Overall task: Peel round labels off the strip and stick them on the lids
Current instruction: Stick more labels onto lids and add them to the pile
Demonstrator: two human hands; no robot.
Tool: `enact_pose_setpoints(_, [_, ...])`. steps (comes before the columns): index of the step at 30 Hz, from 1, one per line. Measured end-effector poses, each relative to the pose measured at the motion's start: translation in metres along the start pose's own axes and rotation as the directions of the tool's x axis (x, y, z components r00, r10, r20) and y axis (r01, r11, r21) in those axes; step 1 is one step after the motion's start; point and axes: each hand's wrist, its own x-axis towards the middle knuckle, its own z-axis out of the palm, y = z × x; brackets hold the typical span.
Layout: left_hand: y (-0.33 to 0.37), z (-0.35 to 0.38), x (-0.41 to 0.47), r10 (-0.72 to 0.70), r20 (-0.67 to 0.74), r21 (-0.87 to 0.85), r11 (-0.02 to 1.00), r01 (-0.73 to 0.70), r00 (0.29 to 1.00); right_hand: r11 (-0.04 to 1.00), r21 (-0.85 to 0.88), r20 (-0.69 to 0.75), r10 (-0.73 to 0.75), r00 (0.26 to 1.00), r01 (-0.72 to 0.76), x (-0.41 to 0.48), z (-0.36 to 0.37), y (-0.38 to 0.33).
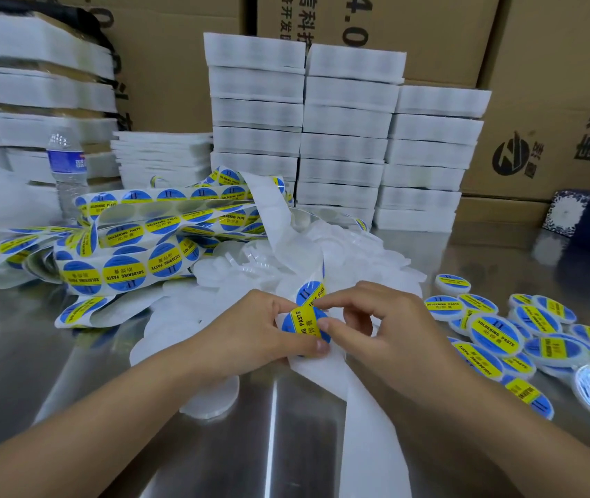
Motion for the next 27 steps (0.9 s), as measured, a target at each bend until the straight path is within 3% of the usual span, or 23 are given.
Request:
enact_pose_setpoints(5, [0.0,0.003,-0.001,0.027,0.017,0.035,0.999,-0.028,0.999,0.997,-0.004,-0.036,-0.083,0.996,0.083,-0.002,0.001,-0.002])
enact_pose_setpoints(9, [0.003,0.001,-0.003,0.044,0.094,-0.046,0.998,-0.04,0.995,0.996,0.02,-0.033,-0.085,0.996,0.085,-0.002,0.001,-0.004])
enact_pose_setpoints(12, [0.006,0.001,-0.002,-0.036,0.01,-0.263,0.964,0.037,0.999,0.996,0.072,-0.039,-0.052,0.998,0.054,-0.002,0.001,-0.003])
enact_pose_setpoints(14, [0.009,0.001,-0.001,-0.104,-0.031,-0.463,0.883,0.078,0.994,0.992,0.128,-0.013,0.005,1.0,-0.003,-0.002,0.001,-0.003])
enact_pose_setpoints(18, [0.015,-0.001,0.002,-0.159,-0.174,-0.634,0.773,0.013,0.972,0.971,0.23,0.093,0.051,0.994,-0.071,-0.005,0.003,-0.005])
enact_pose_setpoints(23, [0.012,-0.007,0.007,-0.238,-0.341,-0.62,0.784,-0.027,0.909,0.976,0.19,0.189,0.065,0.98,-0.101,-0.008,0.003,-0.005])
enact_pose_setpoints(27, [0.006,-0.012,0.01,-0.236,-0.458,-0.573,0.815,-0.082,0.857,0.961,0.256,0.146,0.073,0.987,-0.109,-0.007,0.003,-0.004])
